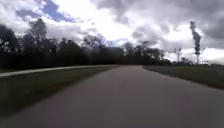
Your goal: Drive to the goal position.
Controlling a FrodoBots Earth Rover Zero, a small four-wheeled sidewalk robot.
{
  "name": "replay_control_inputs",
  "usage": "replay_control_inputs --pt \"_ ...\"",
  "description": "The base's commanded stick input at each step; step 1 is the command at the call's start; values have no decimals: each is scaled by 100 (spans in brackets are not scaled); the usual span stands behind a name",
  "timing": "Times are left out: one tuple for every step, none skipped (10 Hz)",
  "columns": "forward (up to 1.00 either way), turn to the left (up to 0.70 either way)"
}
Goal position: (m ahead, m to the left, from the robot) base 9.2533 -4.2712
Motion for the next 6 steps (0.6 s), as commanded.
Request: replay_control_inputs --pt "100 -19" --pt "100 -18" --pt "100 -17" --pt "100 -17" --pt "100 -17" --pt "100 -17"
